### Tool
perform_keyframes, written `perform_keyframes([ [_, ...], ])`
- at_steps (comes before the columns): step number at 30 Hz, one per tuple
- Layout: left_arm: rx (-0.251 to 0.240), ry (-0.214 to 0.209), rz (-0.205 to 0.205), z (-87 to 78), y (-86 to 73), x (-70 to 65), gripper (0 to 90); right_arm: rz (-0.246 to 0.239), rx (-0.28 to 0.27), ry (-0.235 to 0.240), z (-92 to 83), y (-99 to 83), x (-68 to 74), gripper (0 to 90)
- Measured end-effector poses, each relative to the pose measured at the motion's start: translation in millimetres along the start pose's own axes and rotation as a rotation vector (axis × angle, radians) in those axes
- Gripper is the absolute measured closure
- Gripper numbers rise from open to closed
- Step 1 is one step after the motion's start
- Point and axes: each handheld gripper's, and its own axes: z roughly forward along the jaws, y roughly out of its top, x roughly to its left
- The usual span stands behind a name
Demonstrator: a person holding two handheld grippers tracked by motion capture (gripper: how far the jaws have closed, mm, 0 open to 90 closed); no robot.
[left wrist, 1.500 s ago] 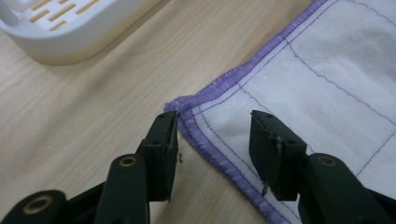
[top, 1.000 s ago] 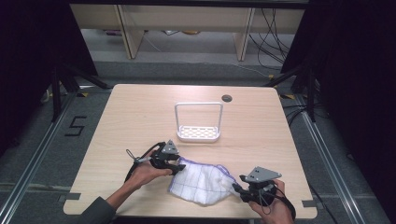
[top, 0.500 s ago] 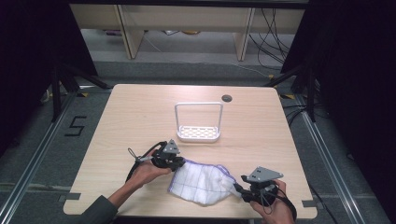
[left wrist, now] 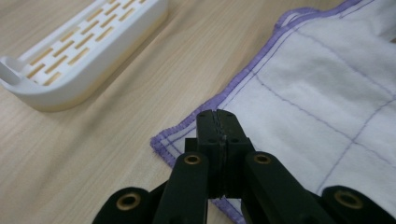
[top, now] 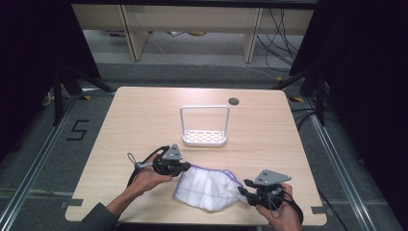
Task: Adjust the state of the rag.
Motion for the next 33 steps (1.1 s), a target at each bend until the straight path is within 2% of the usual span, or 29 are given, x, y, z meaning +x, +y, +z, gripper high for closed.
perform_keyframes([
  [1, -0.029, -0.002, -0.024, -1.5, 0.4, -2.0, 88.9, 0.003, 0.01, 0.002, 3.7, 1.4, 0.4, 67.1],
  [3, -0.037, -0.01, -0.025, -6.7, 1.5, -2.0, 88.9, 0.017, 0.031, 0.003, 8.6, 2.9, -1.0, 71.8],
  [5, -0.042, -0.007, -0.019, -8.9, 1.5, -1.4, 88.9, -0.002, 0.03, 0.005, 10.8, 3.4, -3.4, 75.1],
  [6, -0.052, -0.012, -0.028, -10.5, 1.5, -1.8, 88.9, 0.003, 0.03, 0.014, 12.0, 3.2, -4.1, 82.6],
  [7, -0.064, -0.011, -0.037, -14.1, 1.8, -2.3, 88.9, 0.0, 0.021, 0.016, 12.0, 3.0, -3.8, 85.5],
  [8, -0.064, -0.011, -0.037, -14.1, 1.8, -2.3, 88.9, -0.022, 0.019, 0.009, 11.7, 3.3, -4.1, 86.7],
  [10, -0.087, -0.01, -0.039, -19.4, 2.9, -4.0, 89.0, -0.034, 0.024, 0.006, 9.6, 4.7, -1.8, 87.7],
  [12, -0.088, -0.006, -0.027, -26.9, 5.2, -4.7, 89.0, -0.048, -0.013, -0.003, 3.2, 8.5, -0.3, 87.8],
  [15, -0.131, -0.004, -0.02, -42.4, 10.5, -6.7, 89.1, -0.063, -0.063, -0.031, -14.4, 17.3, 2.2, 87.9],
  [16, -0.131, -0.004, -0.02, -42.4, 10.5, -6.7, 89.1, -0.063, -0.063, -0.031, -14.4, 17.3, 2.2, 87.9],
  [17, -0.143, -0.002, -0.016, -49.4, 13.0, -7.5, 89.1, -0.078, -0.095, -0.042, -26.2, 24.3, 3.3, 88.0],
  [18, -0.174, 0.004, -0.009, -64.9, 19.1, -9.4, 89.1, -0.084, -0.113, -0.058, -32.5, 28.1, 4.1, 88.0],
  [19, -0.188, 0.011, -0.009, -73.6, 22.1, -10.6, 89.2, -0.093, -0.132, -0.071, -38.0, 32.1, 4.8, 88.2],
  [20, -0.188, 0.011, -0.009, -73.6, 22.1, -10.6, 89.2, -0.114, -0.151, -0.075, -42.8, 36.6, 5.3, 88.3],
  [21, -0.203, 0.01, -0.008, -82.3, 25.2, -11.3, 89.2, -0.114, -0.151, -0.075, -42.8, 36.6, 5.3, 88.3],
  [22, -0.234, 0.019, -0.003, -100.0, 31.0, -13.2, 89.2, -0.124, -0.182, -0.082, -52.9, 45.3, 7.6, 88.5],
  [24, -0.272, 0.023, 0.005, -115.7, 36.3, -14.1, 89.2, -0.133, -0.205, -0.088, -62.8, 54.1, 8.6, 88.5],
  [25, -0.276, 0.034, 0.009, -124.1, 38.9, -14.7, 89.2, -0.132, -0.216, -0.088, -67.7, 58.3, 8.6, 88.5],
  [27, -0.31, 0.033, 0.012, -136.9, 43.6, -16.7, 89.2, -0.154, -0.256, -0.107, -74.9, 66.0, 7.5, 88.6],
  [29, -0.324, 0.033, 0.021, -149.5, 48.2, -19.6, 89.2, -0.152, -0.271, -0.11, -81.8, 72.7, 8.0, 88.6],
  [30, -0.324, 0.033, 0.021, -149.5, 48.2, -19.6, 89.2, -0.149, -0.285, -0.11, -83.9, 75.7, 9.4, 88.6],
  [31, -0.345, 0.043, 0.031, -161.0, 53.0, -22.8, 89.2, -0.155, -0.29, -0.111, -86.5, 78.7, 9.9, 88.6],
  [33, -0.359, 0.054, 0.043, -171.5, 57.7, -24.6, 89.2, -0.181, -0.318, -0.117, -89.9, 84.5, 10.9, 88.6],
])
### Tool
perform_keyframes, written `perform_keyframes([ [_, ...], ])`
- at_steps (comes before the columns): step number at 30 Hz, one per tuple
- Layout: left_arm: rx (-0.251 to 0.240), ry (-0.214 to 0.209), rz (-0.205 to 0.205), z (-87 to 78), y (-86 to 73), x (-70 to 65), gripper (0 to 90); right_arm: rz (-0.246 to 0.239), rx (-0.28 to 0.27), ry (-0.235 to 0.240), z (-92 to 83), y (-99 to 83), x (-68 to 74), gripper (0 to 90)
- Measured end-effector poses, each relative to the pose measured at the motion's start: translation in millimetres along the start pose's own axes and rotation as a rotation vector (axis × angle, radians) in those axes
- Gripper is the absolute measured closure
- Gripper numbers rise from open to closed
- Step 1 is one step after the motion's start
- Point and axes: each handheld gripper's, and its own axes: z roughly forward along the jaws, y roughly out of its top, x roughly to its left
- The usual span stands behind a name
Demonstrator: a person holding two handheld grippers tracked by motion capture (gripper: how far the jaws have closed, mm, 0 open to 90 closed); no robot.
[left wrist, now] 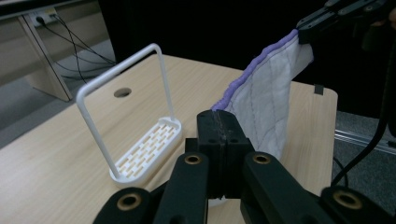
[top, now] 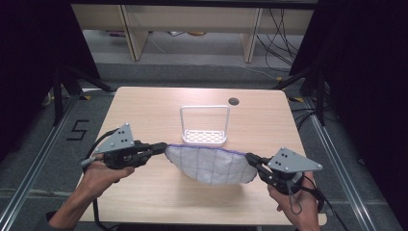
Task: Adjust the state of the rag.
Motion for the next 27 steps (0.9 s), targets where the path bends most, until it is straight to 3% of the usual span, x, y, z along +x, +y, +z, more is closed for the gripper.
perform_keyframes([
  [4, -0.037, 0.002, 0.0, -13.3, 12.3, -0.6, 89.2, -0.006, -0.027, 0.019, -4.0, 11.6, 2.9, 88.6],
  [10, -0.051, 0.011, -0.015, -21.9, 19.0, -1.5, 89.2, -0.024, -0.057, 0.019, -7.5, 23.5, 4.1, 88.6],
  [15, -0.057, -0.028, -0.059, -31.0, 24.2, -3.5, 89.2, -0.026, -0.073, 0.037, -11.1, 32.8, 7.4, 88.6],
  [19, -0.073, -0.049, -0.051, -41.0, 32.9, -7.9, 89.2, -0.022, -0.107, 0.048, -21.0, 42.0, 9.9, 88.6],
  [24, -0.025, -0.051, -0.073, -37.1, 37.8, -2.1, 89.2, -0.004, -0.095, 0.068, -27.3, 52.7, 10.5, 88.7],
  [25, -0.016, -0.052, -0.085, -32.8, 36.3, 1.3, 89.2, -0.029, -0.087, 0.054, -24.1, 53.5, 6.9, 88.7],
  [27, 0.01, -0.055, -0.108, -22.8, 31.3, 9.2, 89.2, 0.011, -0.053, 0.063, -14.0, 51.1, 1.6, 88.6],
])
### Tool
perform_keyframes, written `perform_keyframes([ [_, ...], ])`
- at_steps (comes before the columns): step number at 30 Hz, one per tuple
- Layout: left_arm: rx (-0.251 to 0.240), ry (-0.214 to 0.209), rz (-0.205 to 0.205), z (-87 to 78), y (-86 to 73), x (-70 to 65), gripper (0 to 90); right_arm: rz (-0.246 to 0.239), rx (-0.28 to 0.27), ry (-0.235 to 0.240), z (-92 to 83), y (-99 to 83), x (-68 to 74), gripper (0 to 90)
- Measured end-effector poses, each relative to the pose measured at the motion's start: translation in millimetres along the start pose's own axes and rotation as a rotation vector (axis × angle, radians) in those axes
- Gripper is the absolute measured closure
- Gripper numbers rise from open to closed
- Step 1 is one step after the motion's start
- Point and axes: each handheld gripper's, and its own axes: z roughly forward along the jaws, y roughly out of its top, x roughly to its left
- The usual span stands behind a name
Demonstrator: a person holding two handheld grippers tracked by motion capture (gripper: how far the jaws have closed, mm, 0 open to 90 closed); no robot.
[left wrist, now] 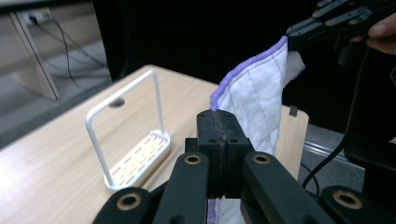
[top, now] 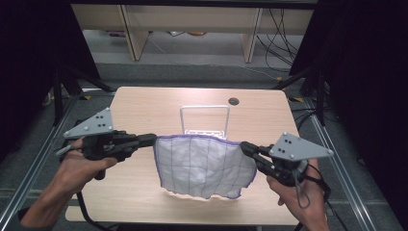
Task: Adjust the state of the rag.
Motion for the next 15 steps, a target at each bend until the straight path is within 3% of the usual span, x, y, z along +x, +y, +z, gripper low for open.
perform_keyframes([
  [8, 0.11, 0.035, -0.124, 50.4, -38.3, 44.8, 89.2, 0.107, 0.118, 0.023, 59.5, -37.2, -29.2, 88.6],
  [15, 0.161, 0.095, -0.118, 82.5, -71.5, 59.8, 89.2, 0.129, 0.186, 0.012, 104.9, -69.2, -33.0, 88.6],
])
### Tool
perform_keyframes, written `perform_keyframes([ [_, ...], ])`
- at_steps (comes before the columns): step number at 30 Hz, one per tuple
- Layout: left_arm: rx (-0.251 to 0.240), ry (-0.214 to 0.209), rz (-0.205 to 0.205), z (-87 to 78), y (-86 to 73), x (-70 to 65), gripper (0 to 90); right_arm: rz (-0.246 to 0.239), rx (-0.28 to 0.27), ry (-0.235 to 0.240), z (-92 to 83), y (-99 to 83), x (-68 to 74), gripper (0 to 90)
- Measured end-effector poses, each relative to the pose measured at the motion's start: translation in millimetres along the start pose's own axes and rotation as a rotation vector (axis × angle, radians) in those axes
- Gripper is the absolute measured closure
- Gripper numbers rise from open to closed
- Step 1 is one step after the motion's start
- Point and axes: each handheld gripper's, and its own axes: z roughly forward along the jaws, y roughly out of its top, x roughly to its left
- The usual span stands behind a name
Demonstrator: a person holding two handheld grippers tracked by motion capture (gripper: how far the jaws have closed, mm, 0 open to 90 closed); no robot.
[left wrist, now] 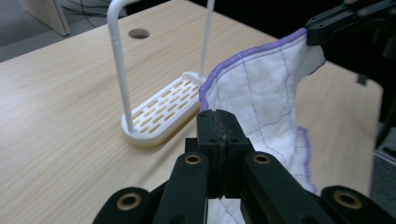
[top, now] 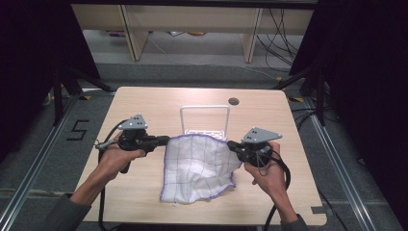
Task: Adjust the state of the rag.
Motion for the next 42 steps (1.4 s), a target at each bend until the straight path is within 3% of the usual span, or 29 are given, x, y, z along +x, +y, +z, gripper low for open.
perform_keyframes([
  [4, 0.032, 0.028, -0.002, 16.8, -14.5, 7.4, 89.2, -0.02, 0.027, -0.015, 25.2, -8.8, -6.4, 88.5],
  [7, 0.06, 0.053, -0.01, 30.0, -27.0, 11.0, 89.1, -0.012, 0.078, -0.023, 44.4, -16.5, -10.1, 88.5],
  [9, 0.088, 0.065, -0.01, 37.9, -34.7, 14.2, 89.1, -0.051, 0.116, -0.045, 57.0, -20.9, -11.3, 88.5],
  [10, 0.093, 0.067, -0.018, 42.0, -38.7, 15.4, 89.0, -0.046, 0.131, -0.039, 63.4, -23.4, -11.9, 88.5],
  [13, 0.15, 0.091, 0.016, 50.4, -47.9, 18.1, 88.9, -0.047, 0.176, -0.038, 78.7, -30.2, -10.5, 88.3],
  [16, 0.174, 0.101, 0.018, 58.9, -56.9, 16.9, 88.4, -0.062, 0.209, -0.037, 90.6, -33.6, -11.1, 87.4],
  [17, 0.181, 0.098, 0.021, 61.2, -59.1, 16.8, 87.1, -0.039, 0.232, -0.022, 95.0, -34.2, -12.0, 83.4],
  [18, 0.184, 0.097, 0.015, 62.6, -60.6, 16.2, 85.4, -0.015, 0.222, -0.031, 98.2, -35.3, -11.2, 81.8],
  [21, 0.195, 0.103, 0.016, 65.4, -64.4, 15.9, 73.2, -0.02, 0.249, -0.024, 94.4, -33.8, -12.6, 74.1],
  [23, 0.197, 0.12, -0.001, 63.8, -65.7, 16.2, 59.0, -0.012, 0.247, -0.064, 85.1, -32.9, -11.1, 65.0],
  [24, 0.197, 0.129, -0.011, 61.6, -66.0, 16.2, 55.3, -0.006, 0.251, -0.07, 79.8, -32.5, -10.1, 64.6],
  [26, 0.194, 0.132, -0.028, 54.4, -66.9, 15.2, 52.4, 0.027, 0.222, -0.052, 66.2, -34.4, -8.9, 64.1],
  [30, 0.199, 0.15, -0.047, 35.7, -73.5, 8.7, 42.9, 0.048, 0.216, -0.036, 39.9, -46.7, -2.4, 61.3],
  [37, 0.203, 0.087, -0.072, 9.5, -102.3, -17.8, 41.4, 0.08, 0.224, -0.028, 9.4, -70.7, 9.6, 58.3],
  [38, 0.211, 0.08, -0.072, 7.7, -107.2, -21.3, 41.4, 0.056, 0.209, -0.021, 7.7, -73.3, 9.8, 58.3],
  [39, 0.212, 0.069, -0.078, 6.8, -112.0, -25.2, 41.6, 0.096, 0.22, -0.006, 6.2, -75.9, 14.9, 58.3],
  [40, 0.22, 0.06, -0.077, 6.9, -116.0, -28.8, 42.0, 0.067, 0.219, 0.009, 6.8, -78.6, 15.9, 58.2],
  [42, 0.248, 0.045, -0.061, 8.9, -123.0, -35.1, 44.1, 0.064, 0.251, 0.061, 14.1, -88.5, 27.2, 58.4],
])
